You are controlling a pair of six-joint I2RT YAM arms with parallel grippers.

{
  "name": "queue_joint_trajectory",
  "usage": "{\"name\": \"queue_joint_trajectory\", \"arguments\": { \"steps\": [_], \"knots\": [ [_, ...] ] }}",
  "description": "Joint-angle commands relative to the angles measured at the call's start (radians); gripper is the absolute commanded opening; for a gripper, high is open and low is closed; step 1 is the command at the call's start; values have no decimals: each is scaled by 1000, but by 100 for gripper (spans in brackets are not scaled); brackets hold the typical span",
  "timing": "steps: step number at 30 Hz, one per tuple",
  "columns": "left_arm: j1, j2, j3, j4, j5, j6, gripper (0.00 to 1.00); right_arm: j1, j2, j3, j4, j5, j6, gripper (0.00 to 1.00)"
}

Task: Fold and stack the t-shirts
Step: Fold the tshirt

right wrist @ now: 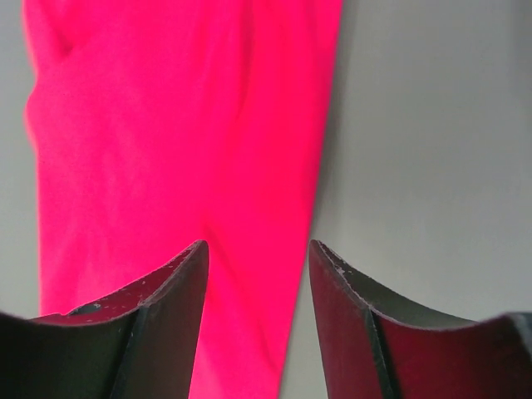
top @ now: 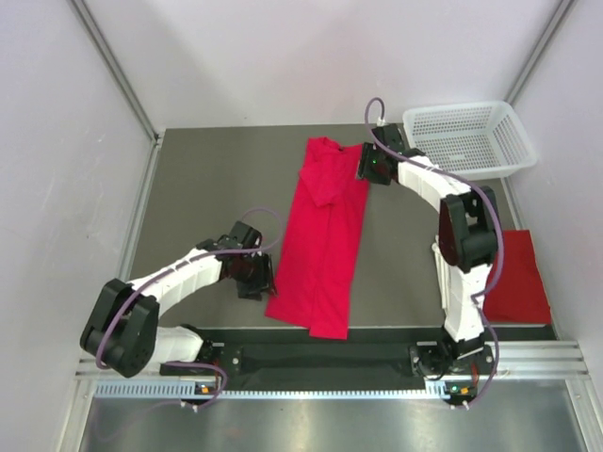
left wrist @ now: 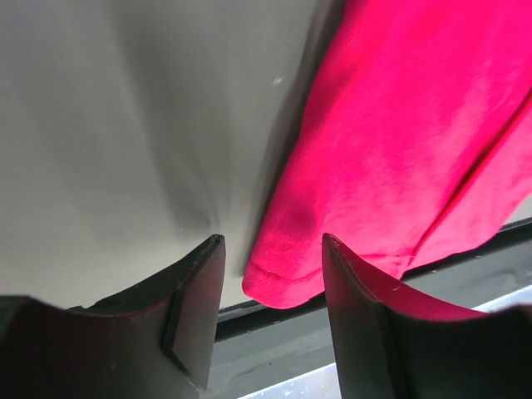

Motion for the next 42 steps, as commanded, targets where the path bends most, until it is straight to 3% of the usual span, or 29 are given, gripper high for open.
{"name": "queue_joint_trajectory", "arguments": {
  "steps": [1, 4, 8, 19, 22, 28, 30, 37, 42],
  "knots": [
    [-33, 0, -1, 12, -62, -31, 54, -31, 99, 158, -40, 23, -33, 52],
    [-46, 20, -7, 10, -73, -39, 52, -47, 192, 253, -63, 30, -26, 52],
    [-59, 61, -3, 0, -99, -42, 42, -77, 296, 364, -69, 4, -10, 50],
    [-68, 84, 11, -47, -185, -84, 44, -123, 509, 588, -33, -19, 40, 37],
    [-62, 101, 10, -60, -113, -101, 48, -133, 537, 586, 10, -33, 65, 26],
    [-63, 21, 60, -123, -140, -102, 54, -144, 574, 623, 96, -33, 66, 0],
    [-63, 32, 79, -131, -125, -96, 59, -150, 580, 645, 127, -33, 69, 0],
    [-63, 76, 14, 58, 25, -84, 61, -175, 670, 792, 253, -111, 108, 0],
    [-63, 138, 42, 82, 54, -59, 59, -199, 686, 807, 297, -124, 129, 3]
  ]
}}
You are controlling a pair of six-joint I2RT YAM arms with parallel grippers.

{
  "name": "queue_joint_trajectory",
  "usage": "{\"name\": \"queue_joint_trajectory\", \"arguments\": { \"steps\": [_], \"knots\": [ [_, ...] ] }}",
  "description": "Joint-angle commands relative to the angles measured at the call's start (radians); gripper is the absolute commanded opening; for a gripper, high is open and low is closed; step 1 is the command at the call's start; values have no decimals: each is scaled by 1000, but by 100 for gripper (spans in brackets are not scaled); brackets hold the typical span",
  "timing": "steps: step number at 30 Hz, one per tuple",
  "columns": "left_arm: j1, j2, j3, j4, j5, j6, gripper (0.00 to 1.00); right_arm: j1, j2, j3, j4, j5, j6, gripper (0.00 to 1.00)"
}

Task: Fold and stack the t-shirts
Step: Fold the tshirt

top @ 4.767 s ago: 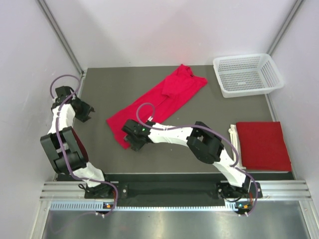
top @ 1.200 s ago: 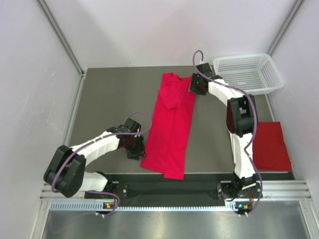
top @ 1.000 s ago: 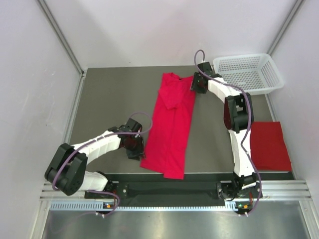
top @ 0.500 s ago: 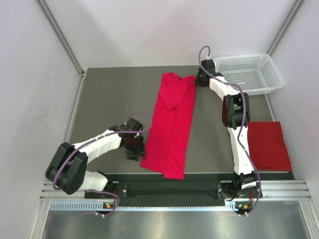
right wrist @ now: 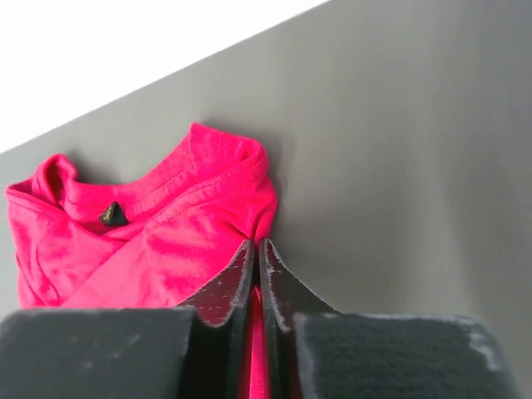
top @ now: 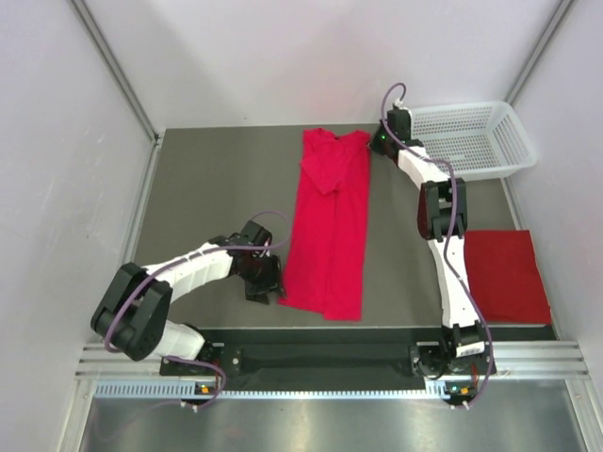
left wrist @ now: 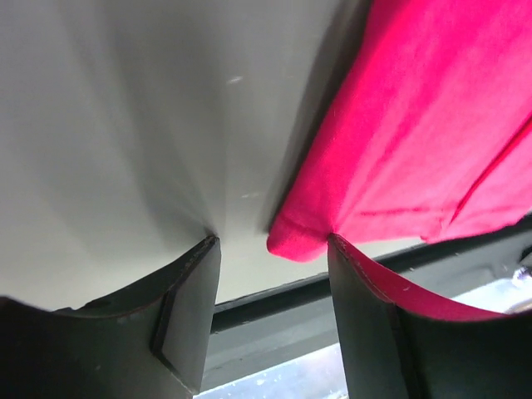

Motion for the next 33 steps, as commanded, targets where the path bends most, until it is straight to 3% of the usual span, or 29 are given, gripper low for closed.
{"name": "queue_joint_trajectory", "arguments": {
  "steps": [1, 8, 10, 14, 20, 23, 24, 25, 27, 28, 33],
  "knots": [
    [1, 51, 12, 72, 30, 41, 59, -37, 7, 55, 100, -5, 10, 9],
    [1, 54, -6, 115, 31, 54, 56, -36, -114, -42, 98, -79, -2, 34],
    [1, 41, -11, 87, -2, 43, 51, -34, -183, -77, 66, -83, -11, 38],
    [1, 39, -17, 30, -57, 27, 28, -30, -329, -163, 25, -79, -10, 44],
    [1, -34, -68, 10, -69, -6, 20, 10, -533, -243, -66, -71, -24, 50],
    [-1, -99, -89, -1, -57, -26, 26, 48, -639, -307, -152, -44, -46, 56],
    [-1, -114, -94, -2, -53, -38, 33, 59, -671, -330, -196, -34, -54, 58],
    [-1, -137, -94, -11, -54, -46, 46, 72, -734, -353, -218, -6, -59, 61],
    [-1, -165, -88, -25, -59, -54, 54, 111, -801, -442, -274, 13, -71, 64],
    [-1, -170, -74, -37, -65, -51, 64, 125, -869, -476, -290, 24, -71, 67],
    [1, -156, -19, -50, -140, -22, 67, 239, -1076, -804, -334, 33, -39, 77]
  ]
}}
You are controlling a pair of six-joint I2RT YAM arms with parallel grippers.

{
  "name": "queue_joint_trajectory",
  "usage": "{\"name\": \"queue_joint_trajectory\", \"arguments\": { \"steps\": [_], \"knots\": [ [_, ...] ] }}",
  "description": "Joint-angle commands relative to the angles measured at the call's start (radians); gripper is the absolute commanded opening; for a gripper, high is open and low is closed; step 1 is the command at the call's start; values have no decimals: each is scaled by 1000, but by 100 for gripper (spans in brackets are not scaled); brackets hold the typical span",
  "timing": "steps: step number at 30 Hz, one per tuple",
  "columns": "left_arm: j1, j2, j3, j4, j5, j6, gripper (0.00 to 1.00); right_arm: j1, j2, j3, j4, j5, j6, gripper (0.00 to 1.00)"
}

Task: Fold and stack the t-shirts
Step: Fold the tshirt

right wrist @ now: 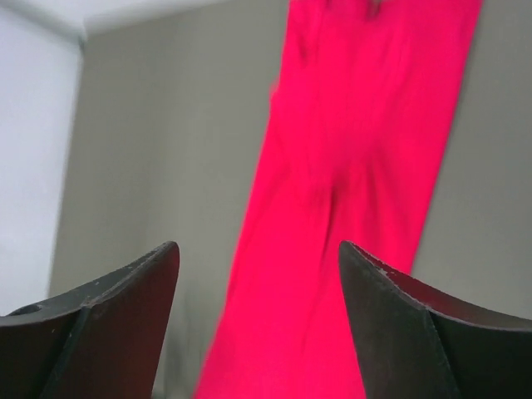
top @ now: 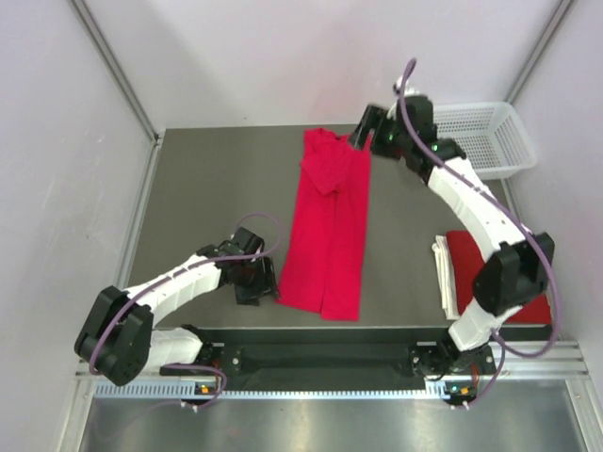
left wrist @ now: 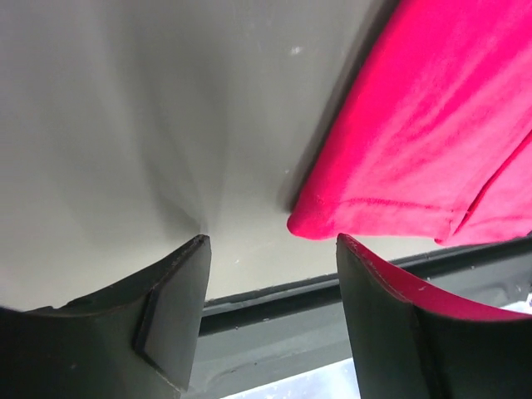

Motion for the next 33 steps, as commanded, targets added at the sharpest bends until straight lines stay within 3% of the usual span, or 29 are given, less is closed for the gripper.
{"name": "queue_joint_trajectory", "arguments": {
  "steps": [1, 6, 13, 20, 33],
  "knots": [
    [1, 6, 73, -25, -63, 22, 67, 69, -136, -189, -109, 19, 18, 78],
    [1, 15, 88, -22, -97, 49, 65, 210, -293, -497, -108, 48, 84, 76],
    [1, 5, 48, -1, -65, 48, 60, 359, -456, -864, -11, 51, 248, 65],
    [1, -22, 4, 27, -25, 39, 52, 466, -464, -1001, 64, 64, 346, 57],
    [-2, -52, -54, 113, 46, 40, 53, 641, -507, -1113, 26, 195, 526, 52]
  ]
}}
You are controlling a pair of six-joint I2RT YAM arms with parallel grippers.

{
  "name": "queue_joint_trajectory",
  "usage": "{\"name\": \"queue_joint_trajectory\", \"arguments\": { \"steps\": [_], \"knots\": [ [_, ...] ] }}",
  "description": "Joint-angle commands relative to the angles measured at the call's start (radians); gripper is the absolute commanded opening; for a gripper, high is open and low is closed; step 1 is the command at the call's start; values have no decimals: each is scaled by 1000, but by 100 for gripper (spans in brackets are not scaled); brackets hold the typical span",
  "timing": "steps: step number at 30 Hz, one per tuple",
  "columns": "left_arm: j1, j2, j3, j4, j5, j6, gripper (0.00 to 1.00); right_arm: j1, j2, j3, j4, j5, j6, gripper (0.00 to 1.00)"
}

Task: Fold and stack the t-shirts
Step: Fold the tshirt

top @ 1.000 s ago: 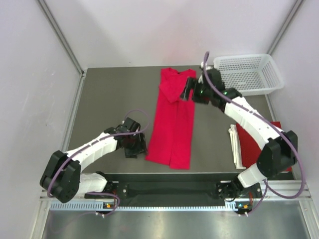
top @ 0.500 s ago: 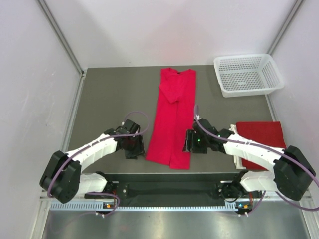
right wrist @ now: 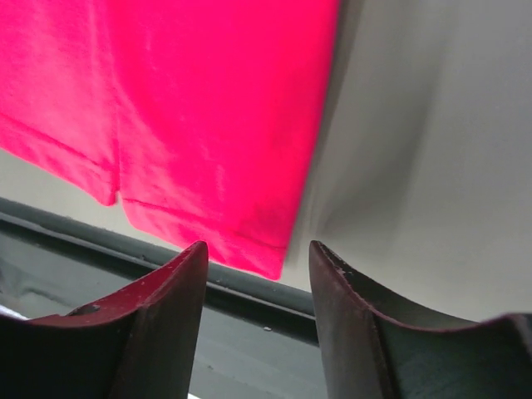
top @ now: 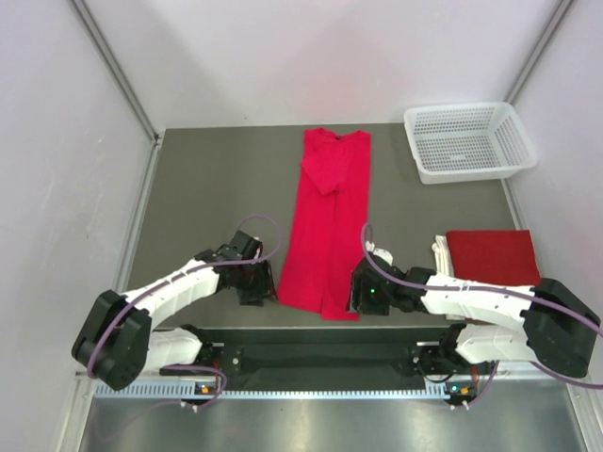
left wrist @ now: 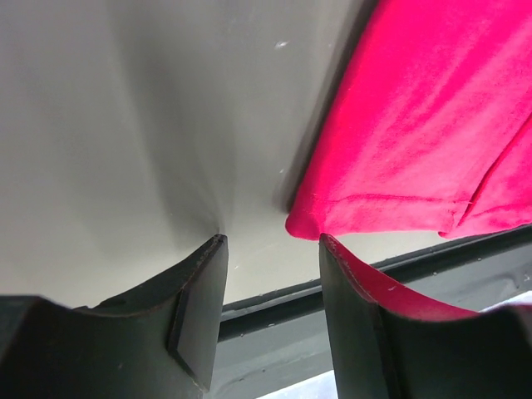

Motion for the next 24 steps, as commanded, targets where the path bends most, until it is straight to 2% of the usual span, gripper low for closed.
{"name": "queue_joint_trajectory", "arguments": {
  "steps": [1, 10, 24],
  "knots": [
    [-2, -27, -25, 78, 38, 3, 53, 31, -12, -12, 14, 66, 58, 51],
    [-2, -36, -62, 112, 36, -5, 52, 54, -25, -43, 23, 90, 92, 40],
    [-2, -15, -31, 123, -36, 25, 57, 71, -3, -57, 78, 93, 106, 34]
  ]
}}
